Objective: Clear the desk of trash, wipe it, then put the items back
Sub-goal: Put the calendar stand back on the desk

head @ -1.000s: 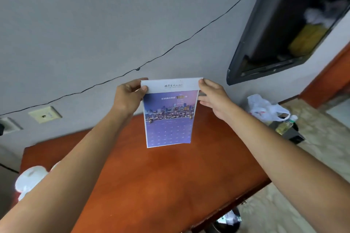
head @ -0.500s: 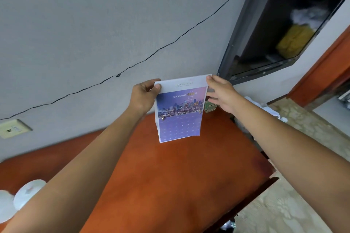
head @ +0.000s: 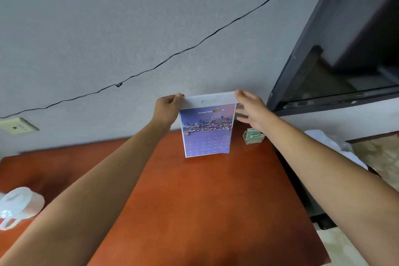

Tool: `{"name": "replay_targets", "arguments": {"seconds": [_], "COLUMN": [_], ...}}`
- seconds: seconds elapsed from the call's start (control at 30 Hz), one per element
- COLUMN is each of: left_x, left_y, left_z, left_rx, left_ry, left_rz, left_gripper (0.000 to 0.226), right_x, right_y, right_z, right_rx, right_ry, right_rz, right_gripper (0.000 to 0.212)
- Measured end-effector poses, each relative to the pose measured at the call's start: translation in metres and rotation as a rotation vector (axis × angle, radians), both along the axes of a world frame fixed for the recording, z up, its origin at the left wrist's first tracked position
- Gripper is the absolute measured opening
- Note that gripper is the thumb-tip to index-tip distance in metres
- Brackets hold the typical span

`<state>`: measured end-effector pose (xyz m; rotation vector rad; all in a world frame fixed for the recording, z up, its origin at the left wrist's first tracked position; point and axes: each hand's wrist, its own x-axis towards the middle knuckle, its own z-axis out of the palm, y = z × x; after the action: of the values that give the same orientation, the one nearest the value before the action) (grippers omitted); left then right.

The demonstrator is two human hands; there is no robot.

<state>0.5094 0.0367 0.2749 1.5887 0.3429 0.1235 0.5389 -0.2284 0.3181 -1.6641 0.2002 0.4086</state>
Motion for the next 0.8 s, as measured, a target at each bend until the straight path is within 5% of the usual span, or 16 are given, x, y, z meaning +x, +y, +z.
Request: {"name": "replay_targets", "arguments": {"seconds": [0.8], "left_x": [0.035], "left_y": [-0.028], "left_z": [-0.028], "left_rx": [0.154], "left_ry": [0.078], "left_rz": [0.080], "left_gripper": [0.033], "right_x": [0.068], "right_y": [-0.027], "right_z": [-0.046], "right_rx": [0.019], "right_ry": [0.054], "right_rz": [0.054], "right_gripper": [0.018]}}
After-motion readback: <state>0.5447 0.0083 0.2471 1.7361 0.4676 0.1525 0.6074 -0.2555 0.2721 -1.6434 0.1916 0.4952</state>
